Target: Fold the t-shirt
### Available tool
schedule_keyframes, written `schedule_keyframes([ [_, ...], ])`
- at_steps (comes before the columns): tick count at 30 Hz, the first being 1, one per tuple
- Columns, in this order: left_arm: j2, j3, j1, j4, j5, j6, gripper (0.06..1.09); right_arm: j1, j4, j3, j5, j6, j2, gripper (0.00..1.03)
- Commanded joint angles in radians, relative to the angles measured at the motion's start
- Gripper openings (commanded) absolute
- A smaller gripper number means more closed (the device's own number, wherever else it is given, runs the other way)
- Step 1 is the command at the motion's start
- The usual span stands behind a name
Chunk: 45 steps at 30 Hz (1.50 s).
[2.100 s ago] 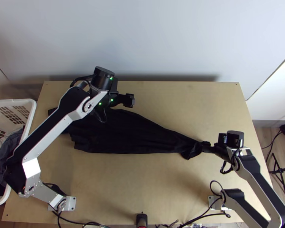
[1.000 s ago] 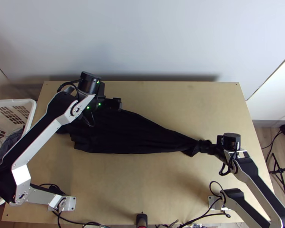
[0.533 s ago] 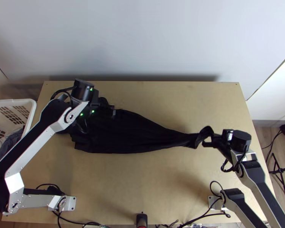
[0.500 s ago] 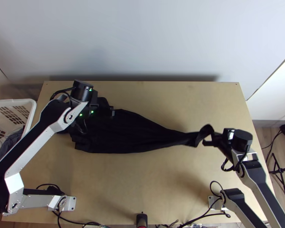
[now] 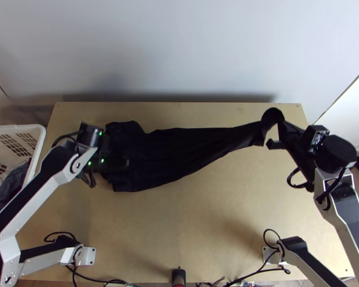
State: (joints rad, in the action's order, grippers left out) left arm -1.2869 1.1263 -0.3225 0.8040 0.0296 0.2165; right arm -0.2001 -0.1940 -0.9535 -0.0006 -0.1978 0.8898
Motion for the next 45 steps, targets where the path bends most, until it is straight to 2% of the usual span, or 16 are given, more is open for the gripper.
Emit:
schedule_keyframes([
  [1, 0.093, -0.174, 0.031, 0.0, 0.0, -0.055, 1.04, -0.059, 0.036, -0.122, 0.047, -0.011, 0.051, 0.02],
  [8, 0.156, -0.364, -0.124, -0.077, -0.028, -0.039, 1.04, -0.101, 0.022, -0.139, 0.063, -0.011, 0.077, 0.02],
  [17, 0.106, -0.369, -0.142, -0.086, -0.06, 0.017, 1.04, -0.111, 0.011, -0.12, 0.088, -0.009, 0.06, 0.02],
  [23, 0.072, -0.419, -0.182, -0.144, -0.122, 0.043, 1.04, -0.113, 0.005, -0.123, 0.097, -0.009, 0.057, 0.02],
  [30, 0.032, -0.398, -0.257, -0.181, -0.119, 0.149, 1.04, -0.113, 0.004, -0.128, 0.109, -0.005, 0.063, 0.02],
  [45, 0.011, -0.367, -0.219, -0.181, -0.056, 0.218, 1.04, -0.094, -0.012, -0.067, 0.128, -0.005, 0.018, 0.02],
])
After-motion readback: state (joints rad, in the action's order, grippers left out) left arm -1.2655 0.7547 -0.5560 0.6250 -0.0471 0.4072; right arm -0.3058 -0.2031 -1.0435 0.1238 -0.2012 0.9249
